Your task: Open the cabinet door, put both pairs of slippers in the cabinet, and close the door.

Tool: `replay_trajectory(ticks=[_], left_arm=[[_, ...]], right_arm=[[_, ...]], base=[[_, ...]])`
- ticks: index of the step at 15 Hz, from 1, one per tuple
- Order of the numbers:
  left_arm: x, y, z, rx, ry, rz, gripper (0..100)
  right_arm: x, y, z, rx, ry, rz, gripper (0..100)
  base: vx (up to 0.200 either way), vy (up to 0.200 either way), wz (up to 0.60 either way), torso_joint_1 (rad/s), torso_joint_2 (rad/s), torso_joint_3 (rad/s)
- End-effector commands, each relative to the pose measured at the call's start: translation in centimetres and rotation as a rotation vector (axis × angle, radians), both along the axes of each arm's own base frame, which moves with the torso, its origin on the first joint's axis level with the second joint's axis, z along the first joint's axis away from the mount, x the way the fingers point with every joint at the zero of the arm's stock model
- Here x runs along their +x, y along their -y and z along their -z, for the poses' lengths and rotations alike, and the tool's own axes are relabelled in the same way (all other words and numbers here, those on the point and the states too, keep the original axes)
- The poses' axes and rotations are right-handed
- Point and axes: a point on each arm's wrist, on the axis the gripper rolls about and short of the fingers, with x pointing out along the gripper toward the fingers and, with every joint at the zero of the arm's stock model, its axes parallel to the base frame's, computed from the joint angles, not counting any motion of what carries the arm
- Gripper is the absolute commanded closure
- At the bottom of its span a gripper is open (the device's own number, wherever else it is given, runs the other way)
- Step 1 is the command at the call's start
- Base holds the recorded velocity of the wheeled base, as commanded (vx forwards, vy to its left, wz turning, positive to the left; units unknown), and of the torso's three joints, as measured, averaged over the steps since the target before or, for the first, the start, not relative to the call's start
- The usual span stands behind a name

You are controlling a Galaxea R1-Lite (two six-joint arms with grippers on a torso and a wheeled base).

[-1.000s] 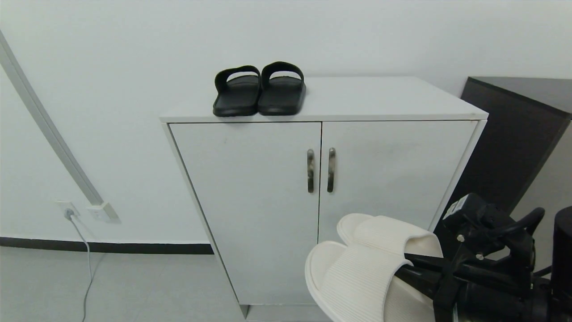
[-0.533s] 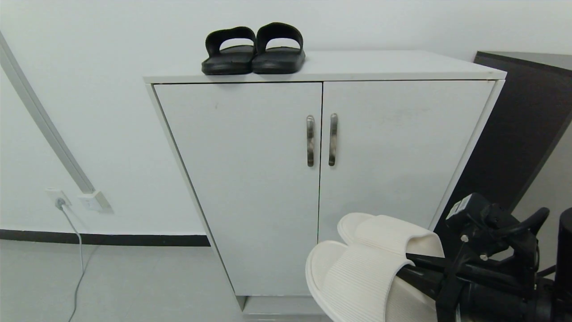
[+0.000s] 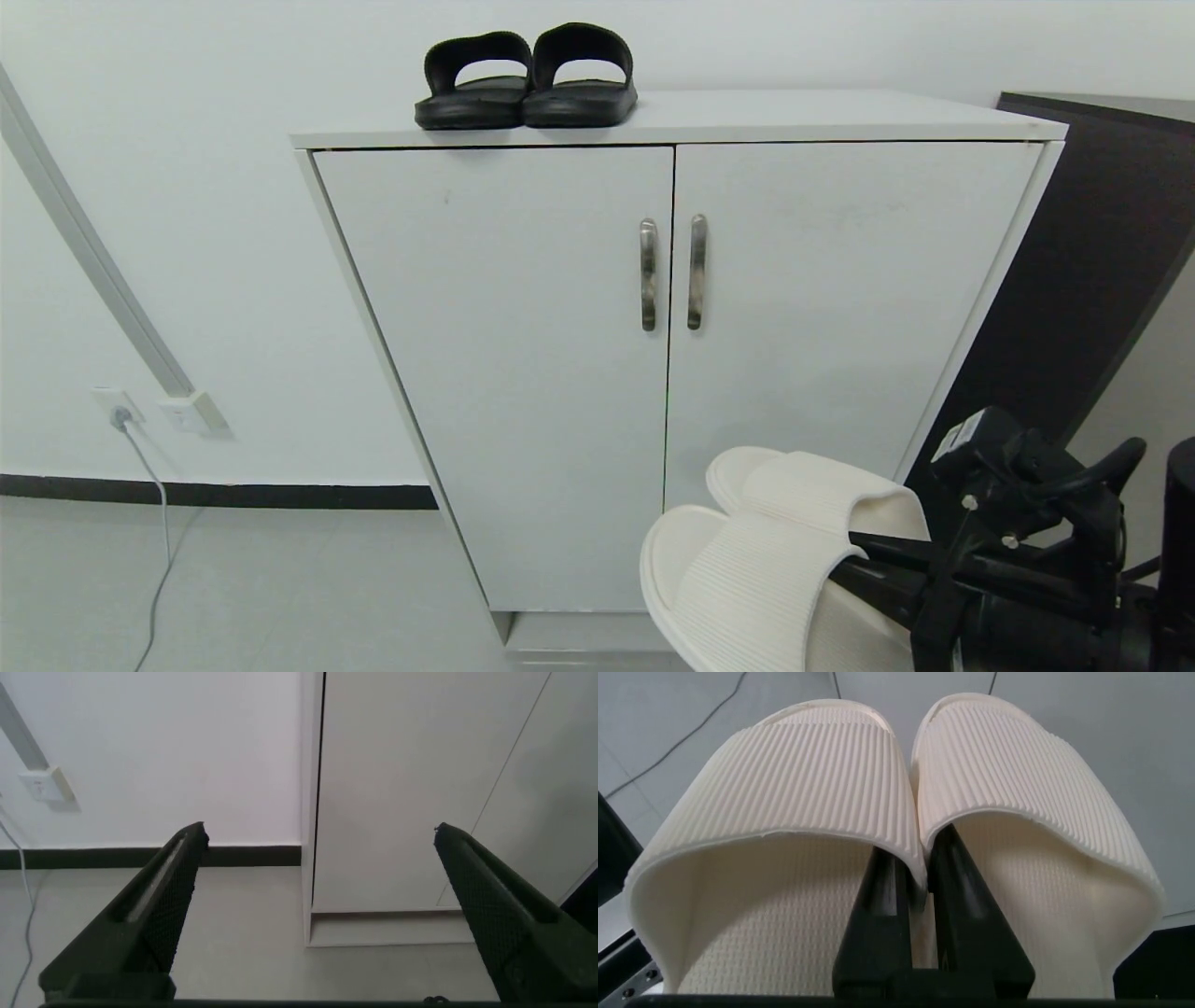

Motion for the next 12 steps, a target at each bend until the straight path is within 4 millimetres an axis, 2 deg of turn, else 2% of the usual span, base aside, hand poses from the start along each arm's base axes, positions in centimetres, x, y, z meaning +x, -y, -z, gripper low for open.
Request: replay_trajectory(ticks=[1,6,7,8,10,12], left_arm=[[0.0,0.0,0.0,0.000,0.000,0.000,0],[0.3,0.0,-0.1,0.005,-0.037,-0.014,0],[0.2,0.0,-0.7,0.003,-0.021,-0.017,0],[-0.3,0.0,-4.2,-0.039,0.051,0.010,0],[0.8,0.2,-5.5,-0.057,-0.045,0.152,0],[2.3,0.6,-7.6,-0.060,-0.085,0.337,0]], right_arm=[[0.0,0.0,0.1,-0.005,-0.002,0.000,100],[-0.1,0.1,0.2,-0.008,0.001,0.002,100],[-0.1,0.1,0.1,-0.005,0.004,0.003,100],[-0.2,0.3,-0.1,0.002,0.010,0.001,100],[-0.2,0.2,-0.2,0.005,0.012,0.000,100],[-0.2,0.3,-0.2,0.003,0.011,0.000,100]], base=[[0.000,0.000,0.00,0.000,0.00,0.000],[0.000,0.000,0.00,0.000,0.00,0.000],[0.000,0.000,0.00,0.000,0.00,0.000],[0.000,0.000,0.00,0.000,0.00,0.000],[0.000,0.000,0.00,0.000,0.00,0.000],[0.000,0.000,0.00,0.000,0.00,0.000]])
